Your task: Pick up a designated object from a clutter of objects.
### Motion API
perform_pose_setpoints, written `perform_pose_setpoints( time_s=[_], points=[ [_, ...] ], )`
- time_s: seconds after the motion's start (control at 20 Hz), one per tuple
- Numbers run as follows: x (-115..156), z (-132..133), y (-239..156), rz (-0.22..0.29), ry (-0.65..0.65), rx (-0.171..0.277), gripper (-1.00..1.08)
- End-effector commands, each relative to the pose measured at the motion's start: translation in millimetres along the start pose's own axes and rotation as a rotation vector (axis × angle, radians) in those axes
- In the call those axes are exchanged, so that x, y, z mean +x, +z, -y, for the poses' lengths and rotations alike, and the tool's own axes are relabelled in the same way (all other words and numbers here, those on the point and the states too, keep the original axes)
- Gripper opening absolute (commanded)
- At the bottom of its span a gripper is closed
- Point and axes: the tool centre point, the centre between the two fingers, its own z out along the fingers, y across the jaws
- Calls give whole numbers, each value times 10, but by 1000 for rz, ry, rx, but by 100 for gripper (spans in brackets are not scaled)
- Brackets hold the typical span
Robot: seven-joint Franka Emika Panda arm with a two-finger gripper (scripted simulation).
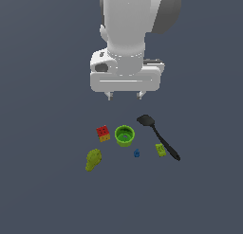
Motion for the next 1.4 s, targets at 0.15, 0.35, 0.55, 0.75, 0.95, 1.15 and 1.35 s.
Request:
perform_pose_setpoints(
  time_s=[0.15,0.35,0.55,0.75,0.95,1.15,1.35],
  points=[
    [8,62,-2,-2,-12,2,100],
    [31,291,-13,-11,-57,11,100],
    [35,366,-24,-14,-75,13,100],
    [42,336,11,-13,-55,15,100],
    [61,299,107,-11,-8,22,100],
    [88,231,261,-8,68,32,100],
    [116,134,472,-3,173,43,100]
  ],
)
